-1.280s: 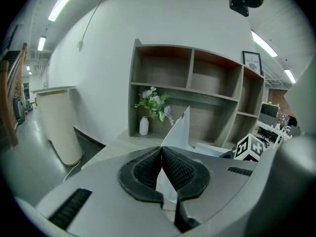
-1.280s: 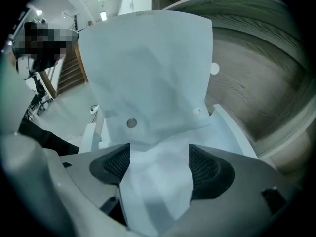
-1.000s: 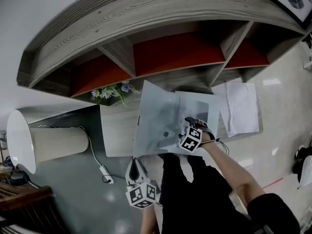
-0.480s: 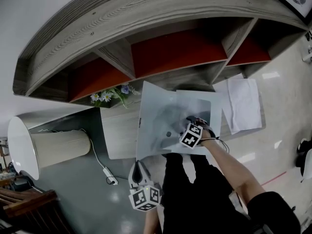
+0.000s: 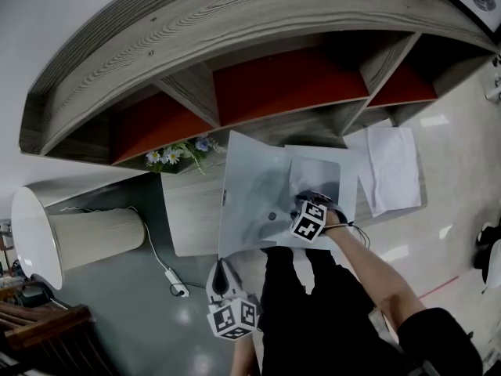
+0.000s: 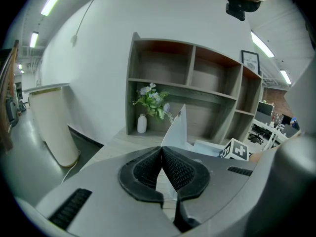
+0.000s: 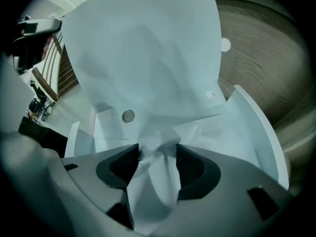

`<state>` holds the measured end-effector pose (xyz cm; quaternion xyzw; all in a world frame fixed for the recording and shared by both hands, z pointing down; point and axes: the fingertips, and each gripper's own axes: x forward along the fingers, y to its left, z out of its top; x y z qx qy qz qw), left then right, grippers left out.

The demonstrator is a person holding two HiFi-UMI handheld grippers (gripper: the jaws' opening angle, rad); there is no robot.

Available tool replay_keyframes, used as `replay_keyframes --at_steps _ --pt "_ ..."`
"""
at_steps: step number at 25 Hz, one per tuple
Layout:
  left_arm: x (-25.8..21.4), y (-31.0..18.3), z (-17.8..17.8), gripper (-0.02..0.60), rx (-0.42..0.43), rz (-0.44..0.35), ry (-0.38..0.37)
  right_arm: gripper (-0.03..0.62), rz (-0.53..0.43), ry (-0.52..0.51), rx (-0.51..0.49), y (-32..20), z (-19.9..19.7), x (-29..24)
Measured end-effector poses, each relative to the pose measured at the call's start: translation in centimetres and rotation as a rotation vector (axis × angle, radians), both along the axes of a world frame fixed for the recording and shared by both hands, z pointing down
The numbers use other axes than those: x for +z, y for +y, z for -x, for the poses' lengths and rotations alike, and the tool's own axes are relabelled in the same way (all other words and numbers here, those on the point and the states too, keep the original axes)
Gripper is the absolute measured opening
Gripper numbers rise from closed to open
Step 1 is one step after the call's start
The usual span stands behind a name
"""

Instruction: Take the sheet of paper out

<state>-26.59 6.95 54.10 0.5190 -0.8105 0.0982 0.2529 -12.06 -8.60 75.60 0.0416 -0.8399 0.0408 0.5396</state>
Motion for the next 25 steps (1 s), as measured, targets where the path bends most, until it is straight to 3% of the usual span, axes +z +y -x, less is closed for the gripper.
replay_keyframes --at_steps 2,5,25 --pt "0.0 0.0 0.0 0.012 -0.002 -0.001 0.001 0.181 -0.017 -0.013 0.003 -0.1 0.1 -0.4" --pt "-0.1 0.0 0.0 0.014 -0.002 -0.001 -0.003 0.146 -0.036 -0.022 -0.01 0.1 0.2 -0.7" --pt "0.1 0.0 0.1 0.014 -0.028 -0.001 -0.023 0.104 -0.1 -0.184 -0.035 0.6 1.6 -6.8"
